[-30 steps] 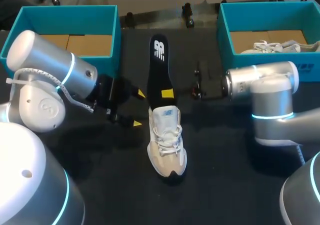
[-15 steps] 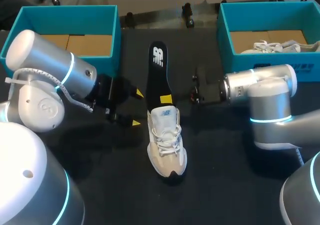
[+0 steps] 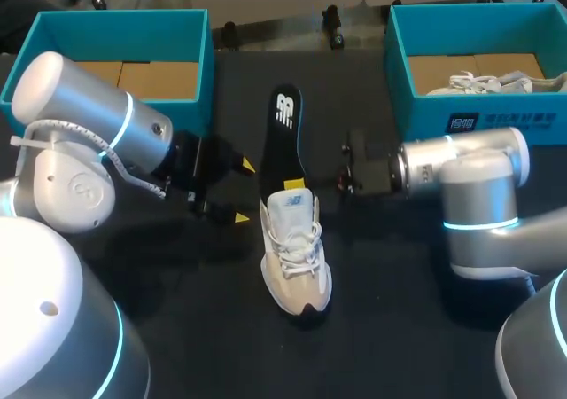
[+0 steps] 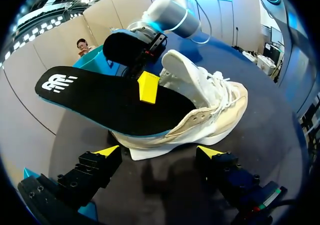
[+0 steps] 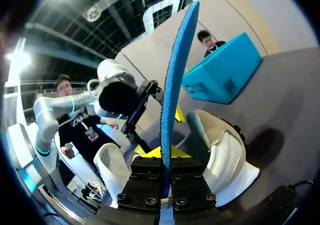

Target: Take the shoe out of the shoebox, open the shoe tongue, remove and reinsert the insole, then place the shoe into the shoebox

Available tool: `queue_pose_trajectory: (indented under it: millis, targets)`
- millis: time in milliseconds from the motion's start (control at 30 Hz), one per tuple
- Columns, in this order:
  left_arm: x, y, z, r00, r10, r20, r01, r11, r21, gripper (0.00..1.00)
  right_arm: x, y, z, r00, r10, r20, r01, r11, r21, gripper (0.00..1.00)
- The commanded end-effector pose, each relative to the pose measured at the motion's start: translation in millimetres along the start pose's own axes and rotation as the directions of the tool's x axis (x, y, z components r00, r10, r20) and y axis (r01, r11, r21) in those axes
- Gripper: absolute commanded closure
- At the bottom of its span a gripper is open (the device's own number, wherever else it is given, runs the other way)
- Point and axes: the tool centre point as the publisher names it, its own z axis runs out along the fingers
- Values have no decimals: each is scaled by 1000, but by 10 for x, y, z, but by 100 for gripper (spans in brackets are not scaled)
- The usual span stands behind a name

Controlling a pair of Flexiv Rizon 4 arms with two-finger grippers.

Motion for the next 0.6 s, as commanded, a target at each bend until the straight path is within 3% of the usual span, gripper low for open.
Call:
queue_pose_trajectory:
  millis: [33,233,267,367,600]
  targets:
    - [-5,-13,12,1000,2,-3,-2,1000,-2,0,33,-40,3,1000,2,10,-2,1000,1,100]
    - [-3,-15,15,1000,4,-6,-4,1000,-2,0,21,82,-15,1000,-24,16,24,1000,18,99]
    - [-2,-15,14,1000,4,-6,-4,1000,-2,0,19,101,-14,999,-28,15,28,999,23,86]
    - [3,-12,10,1000,4,-6,-4,1000,-4,0,19,147,-11,999,-37,14,37,999,31,78]
    - [9,-13,1,1000,2,-3,-2,1000,-7,0,28,234,-7,998,-58,12,57,997,45,73]
